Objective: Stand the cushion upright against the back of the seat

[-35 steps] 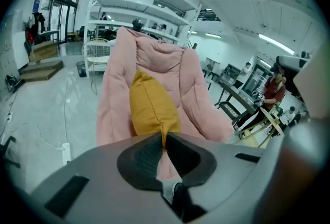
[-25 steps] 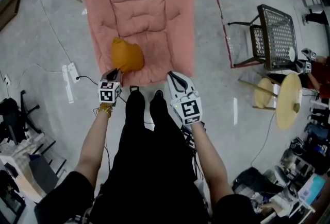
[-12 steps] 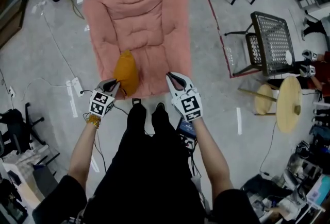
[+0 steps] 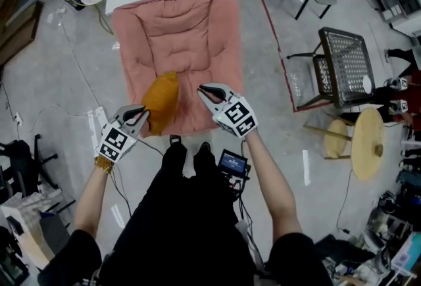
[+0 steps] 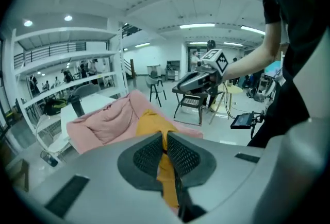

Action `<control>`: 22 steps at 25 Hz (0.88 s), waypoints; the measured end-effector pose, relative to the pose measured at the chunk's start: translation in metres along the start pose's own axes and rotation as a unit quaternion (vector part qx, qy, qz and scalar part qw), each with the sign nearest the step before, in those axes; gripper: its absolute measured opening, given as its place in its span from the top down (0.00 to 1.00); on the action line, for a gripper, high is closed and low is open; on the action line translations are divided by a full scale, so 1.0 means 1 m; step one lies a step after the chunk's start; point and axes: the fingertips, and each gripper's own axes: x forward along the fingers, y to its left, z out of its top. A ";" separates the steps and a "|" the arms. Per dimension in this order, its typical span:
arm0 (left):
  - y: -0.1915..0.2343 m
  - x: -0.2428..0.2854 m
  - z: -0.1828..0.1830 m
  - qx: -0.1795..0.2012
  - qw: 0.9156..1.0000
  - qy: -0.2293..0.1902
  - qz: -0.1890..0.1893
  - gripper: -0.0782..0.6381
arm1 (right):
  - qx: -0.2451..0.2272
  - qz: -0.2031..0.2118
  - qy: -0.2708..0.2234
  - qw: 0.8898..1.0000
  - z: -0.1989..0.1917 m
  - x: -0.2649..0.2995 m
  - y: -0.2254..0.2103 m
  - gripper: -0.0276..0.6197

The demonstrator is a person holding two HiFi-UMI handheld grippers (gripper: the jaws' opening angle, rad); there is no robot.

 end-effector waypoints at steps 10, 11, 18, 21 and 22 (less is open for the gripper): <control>0.009 -0.052 0.074 0.101 0.995 -0.018 0.000 0.84 | 0.055 0.062 -0.056 0.995 0.072 0.015 -0.026 0.92; 0.010 -0.054 0.077 0.102 0.995 -0.020 0.003 0.84 | 0.074 0.071 -0.065 0.993 0.075 0.017 -0.026 0.88; 0.004 -0.052 0.080 0.108 0.994 -0.027 0.002 0.84 | 0.132 0.108 -0.057 0.984 0.069 0.039 -0.013 0.72; 0.002 -0.049 0.082 0.106 0.994 -0.028 0.001 0.84 | 0.146 0.119 -0.036 0.981 0.059 0.047 -0.012 0.74; 0.001 -0.049 0.081 0.104 0.994 -0.027 0.002 0.84 | 0.146 0.121 -0.030 0.981 0.056 0.047 -0.011 0.78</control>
